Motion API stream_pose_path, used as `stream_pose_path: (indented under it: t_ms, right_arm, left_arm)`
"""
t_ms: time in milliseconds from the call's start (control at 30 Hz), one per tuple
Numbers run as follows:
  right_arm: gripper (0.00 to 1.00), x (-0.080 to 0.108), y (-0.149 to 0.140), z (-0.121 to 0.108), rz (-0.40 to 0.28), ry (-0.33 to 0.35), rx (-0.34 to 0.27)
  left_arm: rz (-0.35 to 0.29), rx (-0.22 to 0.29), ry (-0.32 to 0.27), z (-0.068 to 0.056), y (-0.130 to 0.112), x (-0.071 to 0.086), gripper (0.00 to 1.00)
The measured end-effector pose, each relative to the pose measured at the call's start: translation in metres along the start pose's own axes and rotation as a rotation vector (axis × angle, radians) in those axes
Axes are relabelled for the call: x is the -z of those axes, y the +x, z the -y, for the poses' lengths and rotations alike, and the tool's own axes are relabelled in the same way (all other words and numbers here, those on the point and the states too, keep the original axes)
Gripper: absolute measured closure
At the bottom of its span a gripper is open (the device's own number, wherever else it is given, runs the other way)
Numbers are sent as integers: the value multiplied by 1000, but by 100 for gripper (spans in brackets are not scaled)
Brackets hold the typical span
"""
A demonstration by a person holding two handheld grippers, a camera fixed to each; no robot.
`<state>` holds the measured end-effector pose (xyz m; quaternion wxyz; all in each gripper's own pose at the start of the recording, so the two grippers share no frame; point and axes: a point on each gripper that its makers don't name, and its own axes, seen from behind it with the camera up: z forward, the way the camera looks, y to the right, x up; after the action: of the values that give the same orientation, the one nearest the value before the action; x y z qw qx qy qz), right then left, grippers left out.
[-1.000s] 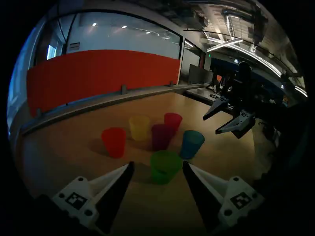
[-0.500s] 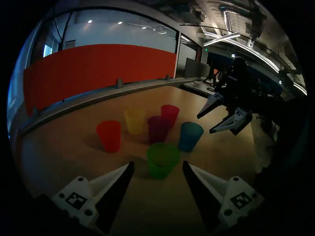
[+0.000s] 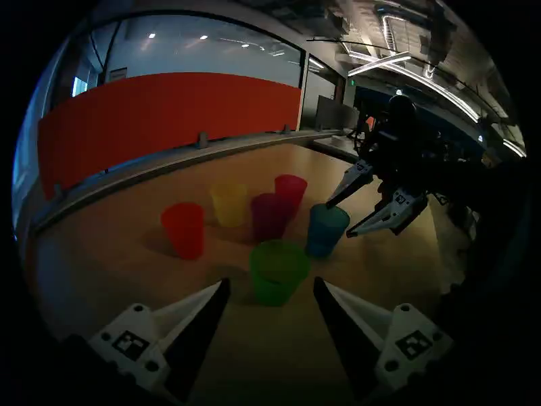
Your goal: Pour water
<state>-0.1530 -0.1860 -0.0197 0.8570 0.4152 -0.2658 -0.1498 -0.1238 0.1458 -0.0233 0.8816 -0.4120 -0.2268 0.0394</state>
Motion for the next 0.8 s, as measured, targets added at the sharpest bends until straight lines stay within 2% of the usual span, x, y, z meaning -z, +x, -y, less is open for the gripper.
stream_pose_path:
  t_ms: [367, 500, 800]
  right_arm:
    - [1, -20, 3, 1, 2, 10, -8]
    - [8, -23, 2, -1, 5, 6, -11]
    - [9, -23, 2, -1, -5, 7, -20]
  left_arm:
    - [5, -6, 11, 4, -2, 1, 9]
    - [8, -12, 13, 4, -3, 3, 9]
    - [8, -14, 16, 5, -3, 3, 9]
